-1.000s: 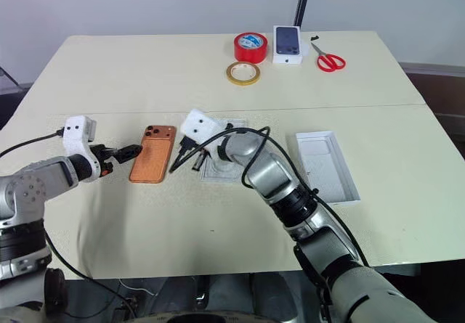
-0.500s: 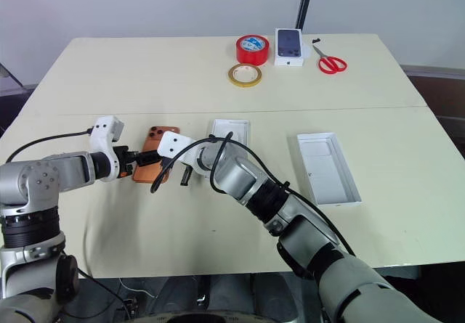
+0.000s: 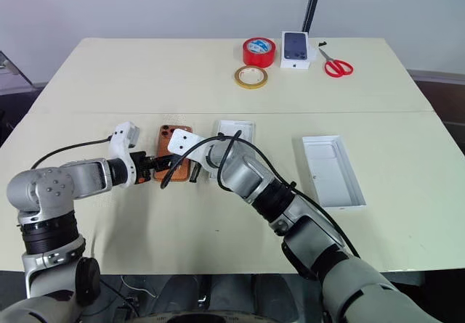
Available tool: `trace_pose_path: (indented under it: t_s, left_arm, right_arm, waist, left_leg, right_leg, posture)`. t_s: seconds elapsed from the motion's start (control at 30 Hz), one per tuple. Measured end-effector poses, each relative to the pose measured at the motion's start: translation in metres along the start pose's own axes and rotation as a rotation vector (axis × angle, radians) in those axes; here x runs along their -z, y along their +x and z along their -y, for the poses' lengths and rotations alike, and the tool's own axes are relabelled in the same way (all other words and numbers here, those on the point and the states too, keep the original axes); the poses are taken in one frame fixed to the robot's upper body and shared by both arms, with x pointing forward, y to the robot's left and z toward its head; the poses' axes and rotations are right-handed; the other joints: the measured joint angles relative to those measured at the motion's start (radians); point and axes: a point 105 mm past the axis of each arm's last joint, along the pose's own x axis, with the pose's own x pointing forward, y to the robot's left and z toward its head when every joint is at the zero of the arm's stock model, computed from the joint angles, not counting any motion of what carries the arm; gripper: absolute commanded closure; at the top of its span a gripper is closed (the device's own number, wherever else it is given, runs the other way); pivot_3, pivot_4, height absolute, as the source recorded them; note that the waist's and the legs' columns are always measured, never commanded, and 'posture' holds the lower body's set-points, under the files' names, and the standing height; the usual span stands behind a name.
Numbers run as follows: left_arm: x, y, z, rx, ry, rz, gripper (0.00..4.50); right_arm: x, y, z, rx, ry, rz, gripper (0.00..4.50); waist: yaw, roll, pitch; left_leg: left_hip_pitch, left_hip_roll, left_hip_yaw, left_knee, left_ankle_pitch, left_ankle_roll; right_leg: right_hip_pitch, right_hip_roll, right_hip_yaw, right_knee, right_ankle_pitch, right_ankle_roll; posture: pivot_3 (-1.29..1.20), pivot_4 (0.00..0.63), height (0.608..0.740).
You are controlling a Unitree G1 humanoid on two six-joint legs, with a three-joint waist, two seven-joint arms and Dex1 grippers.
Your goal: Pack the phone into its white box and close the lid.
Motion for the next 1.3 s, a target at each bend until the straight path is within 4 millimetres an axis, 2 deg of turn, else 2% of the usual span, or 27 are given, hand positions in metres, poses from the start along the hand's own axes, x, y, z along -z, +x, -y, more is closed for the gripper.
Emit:
trace_pose_path:
  t_s: [0.53, 0.6, 0.67, 0.7, 0.73, 0.8, 0.87, 1.03, 1.1, 1.23, 1.3]
  left_arm:
    - [-0.008, -0.002, -0.012, 0.068, -0.260, 0.087, 0.05]
    - [-0.009, -0.003, -0.015, 0.068, -0.279, 0.095, 0.56]
    - [-0.009, -0.004, -0.021, 0.051, -0.316, 0.102, 1.35]
    - [-0.008, -0.005, -0.025, 0.041, -0.334, 0.105, 2.01]
    - [-0.007, -0.005, -0.027, 0.029, -0.346, 0.106, 2.40]
    - [-0.007, -0.007, -0.032, 0.007, -0.364, 0.112, 3.51]
    - [-0.013, -0.009, -0.027, 0.062, -0.383, 0.150, 4.47]
    - [-0.014, -0.011, -0.028, 0.059, -0.419, 0.178, 4.47]
    - [-0.014, -0.010, -0.027, 0.077, -0.458, 0.197, 4.47]
    - [-0.023, -0.001, -0.007, 0.152, -0.478, 0.222, 4.47]
    - [-0.028, 0.004, 0.010, 0.198, -0.463, 0.233, 4.47]
  right_arm:
    - [-0.004, -0.001, -0.016, -0.037, -0.013, 0.033, 4.50]
    - [-0.004, -0.002, -0.017, -0.041, -0.016, 0.035, 4.50]
    - [-0.005, -0.002, -0.019, -0.045, -0.023, 0.038, 4.50]
    - [-0.006, -0.002, -0.019, -0.046, -0.029, 0.040, 4.50]
    - [-0.006, -0.003, -0.020, -0.047, -0.031, 0.040, 4.50]
    - [-0.006, -0.004, -0.020, -0.046, -0.033, 0.041, 4.50]
    - [-0.005, -0.007, -0.018, -0.040, -0.039, 0.038, 4.50]
    - [-0.006, -0.023, -0.008, -0.006, -0.055, 0.048, 4.50]
    - [-0.008, -0.037, -0.002, 0.007, -0.048, 0.083, 4.50]
    - [-0.016, -0.078, 0.011, 0.035, -0.032, 0.209, 4.50]
    - [-0.014, -0.094, 0.013, 0.034, -0.039, 0.239, 4.50]
  waist:
    - [-0.002, 0.000, 0.000]
    - [-0.003, 0.000, 0.000]
    - [-0.004, 0.000, 0.000]
    - [-0.005, 0.000, 0.000]
    - [-0.006, 0.000, 0.000]
    - [-0.009, -0.001, 0.000]
    - [-0.010, -0.001, 0.000]
    - [-0.017, -0.001, 0.000]
    - [-0.016, -0.001, 0.001]
    - [0.004, -0.003, 0.002]
    - [0.008, -0.003, 0.002]
  left_leg:
    - [0.000, 0.000, -0.004, -0.001, 0.001, -0.002]
    - [0.000, 0.000, -0.004, -0.001, 0.001, -0.002]
    - [0.000, 0.000, -0.004, -0.001, 0.001, -0.003]
    - [-0.001, 0.000, -0.004, -0.001, 0.001, -0.003]
    - [-0.001, 0.000, -0.005, -0.001, 0.002, -0.003]
    - [-0.003, 0.000, -0.005, -0.001, 0.002, -0.004]
    - [-0.007, 0.000, -0.008, 0.000, 0.004, -0.006]
    - [-0.010, 0.000, -0.009, -0.001, 0.004, -0.006]
    - [-0.013, 0.000, -0.010, 0.000, 0.004, -0.006]
    - [-0.016, 0.000, -0.011, 0.001, 0.005, -0.008]
    - [-0.016, 0.000, -0.011, 0.001, 0.005, -0.008]
  right_leg:
    - [0.000, 0.001, -0.004, 0.000, 0.000, 0.000]
    - [0.000, 0.001, -0.005, 0.000, 0.000, 0.000]
    - [0.000, 0.001, -0.005, 0.000, 0.000, 0.000]
    - [0.000, 0.001, -0.005, 0.000, 0.000, 0.000]
    - [0.000, 0.001, -0.005, 0.000, 0.000, 0.000]
    - [-0.001, 0.001, -0.006, 0.000, 0.000, 0.000]
    - [-0.002, 0.000, -0.009, 0.000, 0.000, 0.000]
    - [-0.003, 0.001, -0.010, 0.000, 0.000, 0.000]
    - [-0.005, 0.001, -0.011, 0.000, 0.000, 0.000]
    - [-0.006, 0.000, -0.012, 0.000, 0.000, 0.000]
    - [-0.006, 0.000, -0.012, -0.001, 0.000, 0.000]
  posture:
    - [0.00, 0.150, 0.735]
    - [0.00, 0.150, 0.735]
    - [0.00, 0.150, 0.735]
    - [0.00, 0.150, 0.735]
    - [0.00, 0.150, 0.735]
    - [0.00, 0.150, 0.735]
    - [0.00, 0.150, 0.735]
    - [0.00, 0.150, 0.735]
    - [0.00, 0.150, 0.735]
    - [0.00, 0.150, 0.735]
    - [0.00, 0.150, 0.735]
